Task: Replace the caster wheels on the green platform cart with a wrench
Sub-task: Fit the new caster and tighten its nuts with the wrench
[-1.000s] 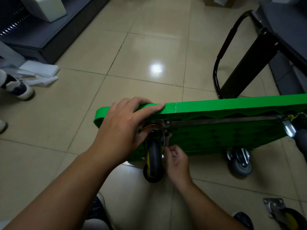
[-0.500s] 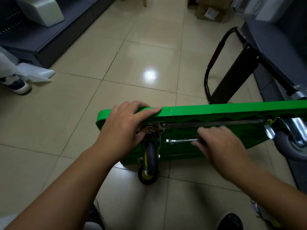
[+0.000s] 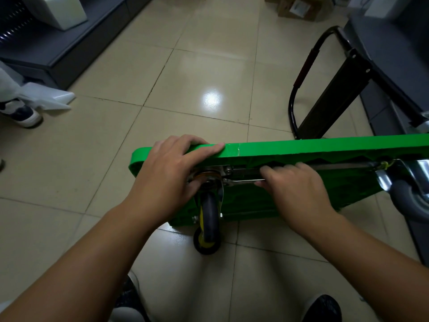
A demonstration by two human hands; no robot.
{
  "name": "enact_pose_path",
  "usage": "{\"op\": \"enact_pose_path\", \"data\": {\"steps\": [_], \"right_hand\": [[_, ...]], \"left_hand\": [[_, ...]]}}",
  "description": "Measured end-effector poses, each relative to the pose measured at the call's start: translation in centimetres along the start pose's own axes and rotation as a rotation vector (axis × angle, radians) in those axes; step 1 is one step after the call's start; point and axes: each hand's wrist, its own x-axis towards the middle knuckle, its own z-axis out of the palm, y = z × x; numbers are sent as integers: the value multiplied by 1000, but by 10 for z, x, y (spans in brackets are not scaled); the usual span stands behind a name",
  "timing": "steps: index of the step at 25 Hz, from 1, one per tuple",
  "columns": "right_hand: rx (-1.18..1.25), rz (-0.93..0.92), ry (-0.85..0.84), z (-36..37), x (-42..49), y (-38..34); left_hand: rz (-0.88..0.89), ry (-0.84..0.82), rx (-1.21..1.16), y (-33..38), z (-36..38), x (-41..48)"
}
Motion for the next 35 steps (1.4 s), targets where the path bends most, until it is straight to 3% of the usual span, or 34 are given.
{"op": "enact_pose_path", "data": {"steps": [4,5,7,9,12,14,17,19,21,24,35], "right_hand": [[159,147,-107,44,-22,-12],[320,249,-160,59,-24,-21],[866,444,-359,83,-24,-53],[1309,596,-340,96,-23,-89],[1474,681,-279,102,-37,-105],[1307,629,-301,101,-60,-85],[463,288,-502,82,-72,-21],[147,-2,-353,55,-60,8],[53,-139,-139,18,-40,18],[26,-195,-11,-15,-5,20],[-111,-109,-36,8,3,15]], "left_hand": [[-1,11,8,0,1,-1],[2,14,9,0,1,-1],[0,10,12,0,2,-1],[0,5,13,1,1,0],[8,-3,19,0,1,-1],[12,-5,18,0,-1,-2],[17,0,14,0,0,-1],[14,8,11,-1,0,0],[9,12,10,0,0,-1],[17,18,-2,0,0,-1],[8,23,3,0,3,-1]]}}
